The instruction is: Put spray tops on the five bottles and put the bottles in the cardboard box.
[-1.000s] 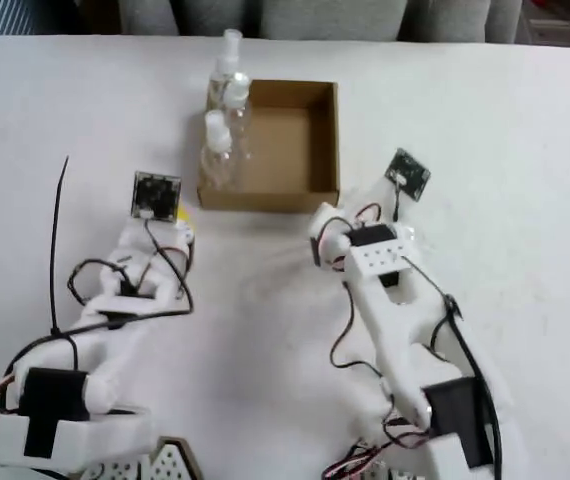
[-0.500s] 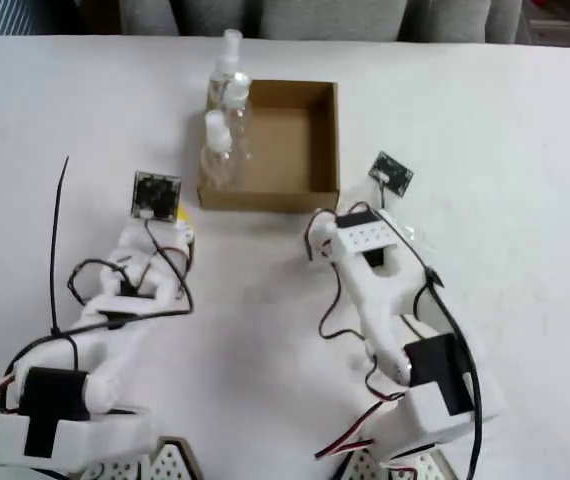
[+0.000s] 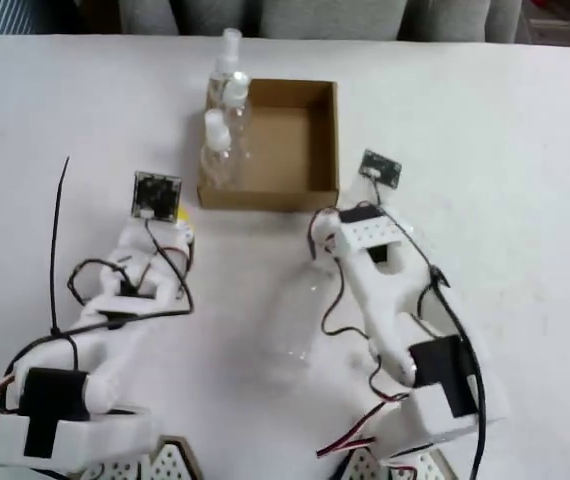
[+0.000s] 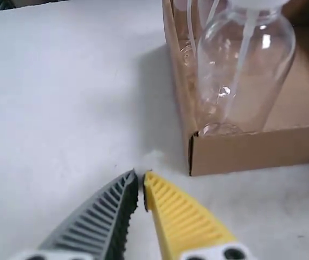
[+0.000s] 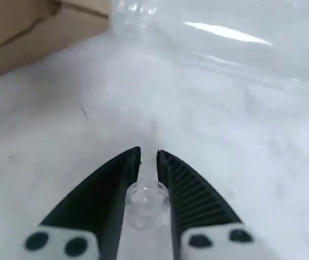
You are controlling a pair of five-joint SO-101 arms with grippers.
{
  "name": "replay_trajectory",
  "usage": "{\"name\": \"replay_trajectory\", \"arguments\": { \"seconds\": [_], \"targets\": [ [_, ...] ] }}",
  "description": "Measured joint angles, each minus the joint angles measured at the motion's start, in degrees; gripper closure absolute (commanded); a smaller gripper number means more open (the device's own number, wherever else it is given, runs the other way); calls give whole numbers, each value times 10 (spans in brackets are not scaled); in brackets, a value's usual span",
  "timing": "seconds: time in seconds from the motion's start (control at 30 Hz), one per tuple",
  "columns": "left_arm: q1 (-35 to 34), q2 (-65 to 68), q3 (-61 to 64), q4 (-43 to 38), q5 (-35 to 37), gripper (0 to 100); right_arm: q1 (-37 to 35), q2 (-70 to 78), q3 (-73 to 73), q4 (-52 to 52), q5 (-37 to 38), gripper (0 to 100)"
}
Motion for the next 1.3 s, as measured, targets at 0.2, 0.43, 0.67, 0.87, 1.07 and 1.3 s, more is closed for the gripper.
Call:
{"name": "replay_trajectory", "arguments": {
  "seconds": [0.2, 0.43, 0.67, 0.87, 1.07, 1.3],
  "targets": [
    [0, 0, 0, 0, 0, 976, 47, -31, 0, 24, 18, 982],
    [-1, 0, 0, 0, 0, 976, 130, -68, 0, 27, 113, 982],
    [0, 0, 0, 0, 0, 976, 223, -69, 0, 27, 207, 982],
    [-1, 0, 0, 0, 0, 976, 337, -69, -51, 28, 295, 982],
    [-1, 0, 0, 0, 0, 976, 408, -69, -84, 28, 375, 982],
    [-1, 0, 0, 0, 0, 976, 447, 16, -137, 28, 448, 976]
  ]
}}
